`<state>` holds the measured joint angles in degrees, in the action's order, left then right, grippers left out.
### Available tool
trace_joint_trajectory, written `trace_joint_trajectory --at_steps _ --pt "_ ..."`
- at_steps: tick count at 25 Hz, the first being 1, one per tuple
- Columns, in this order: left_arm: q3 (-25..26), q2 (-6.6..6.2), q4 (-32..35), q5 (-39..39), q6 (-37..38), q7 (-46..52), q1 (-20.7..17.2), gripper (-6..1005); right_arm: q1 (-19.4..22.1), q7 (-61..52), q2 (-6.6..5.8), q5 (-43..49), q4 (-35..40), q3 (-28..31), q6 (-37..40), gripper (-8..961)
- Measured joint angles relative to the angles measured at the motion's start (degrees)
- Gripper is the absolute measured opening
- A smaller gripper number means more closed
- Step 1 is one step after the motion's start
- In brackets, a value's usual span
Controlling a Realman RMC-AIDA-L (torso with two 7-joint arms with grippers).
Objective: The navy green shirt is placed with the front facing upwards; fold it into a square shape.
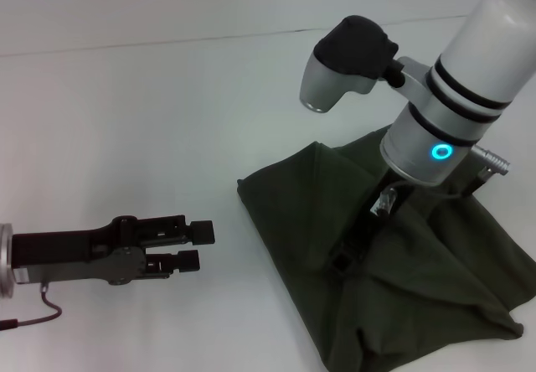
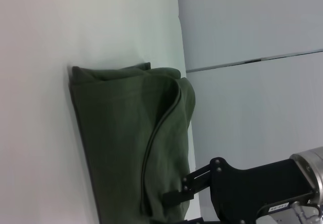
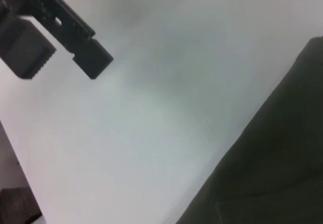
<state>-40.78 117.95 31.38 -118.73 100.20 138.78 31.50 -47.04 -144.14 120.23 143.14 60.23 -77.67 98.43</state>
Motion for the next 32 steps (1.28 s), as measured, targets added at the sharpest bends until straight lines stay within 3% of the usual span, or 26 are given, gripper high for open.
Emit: trace_joint_trajectory --at_steps 7,32 --pt "0.1 0.0 -0.1 0.0 0.0 0.0 0.0 794 0.2 -2.6 -0.03 0.2 0.1 -4.6 -1.5 368" --pt "1.4 0.0 -0.4 0.0 0.2 -0.3 -0.4 794 0.5 -4.3 -0.48 4.9 3.7 -4.4 -0.3 369"
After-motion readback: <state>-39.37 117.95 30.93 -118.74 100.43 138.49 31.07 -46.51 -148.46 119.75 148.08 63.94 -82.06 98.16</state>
